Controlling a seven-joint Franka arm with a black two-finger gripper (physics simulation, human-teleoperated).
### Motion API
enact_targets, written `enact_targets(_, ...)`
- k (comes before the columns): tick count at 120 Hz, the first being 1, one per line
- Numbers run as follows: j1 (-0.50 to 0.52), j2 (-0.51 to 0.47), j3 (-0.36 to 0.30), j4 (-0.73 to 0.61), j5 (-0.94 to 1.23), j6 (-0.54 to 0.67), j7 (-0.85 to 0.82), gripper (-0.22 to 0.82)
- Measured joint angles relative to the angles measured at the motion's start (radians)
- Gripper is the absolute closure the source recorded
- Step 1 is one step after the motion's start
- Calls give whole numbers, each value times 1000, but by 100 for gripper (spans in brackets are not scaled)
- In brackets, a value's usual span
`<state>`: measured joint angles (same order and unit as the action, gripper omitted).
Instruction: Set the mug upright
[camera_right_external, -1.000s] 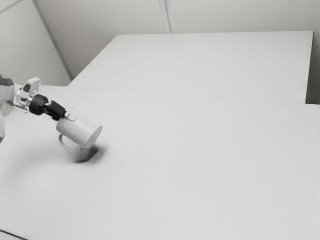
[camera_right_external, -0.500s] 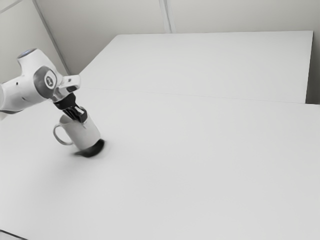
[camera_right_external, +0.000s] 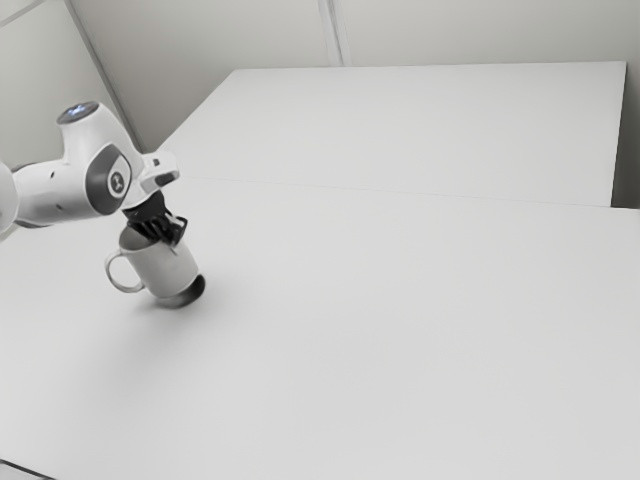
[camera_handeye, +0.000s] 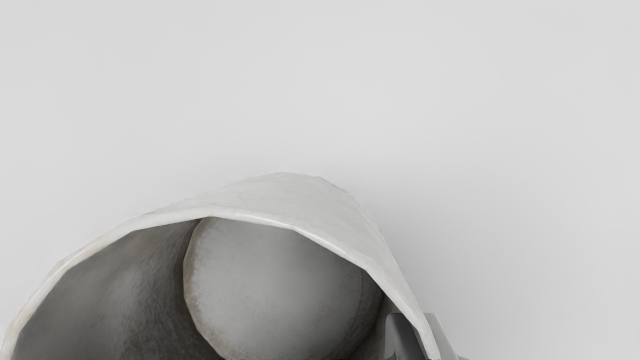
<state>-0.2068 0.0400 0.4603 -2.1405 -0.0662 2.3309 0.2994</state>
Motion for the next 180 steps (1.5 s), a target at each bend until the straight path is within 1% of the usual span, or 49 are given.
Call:
enact_targets(32,-30,5,12,-15,10,-15,-119,79)
enact_targets(112,-143,-7,12,-46,83,-90,-365,79)
enact_targets(180,-174,5,10,-49,112,-98,-526,79)
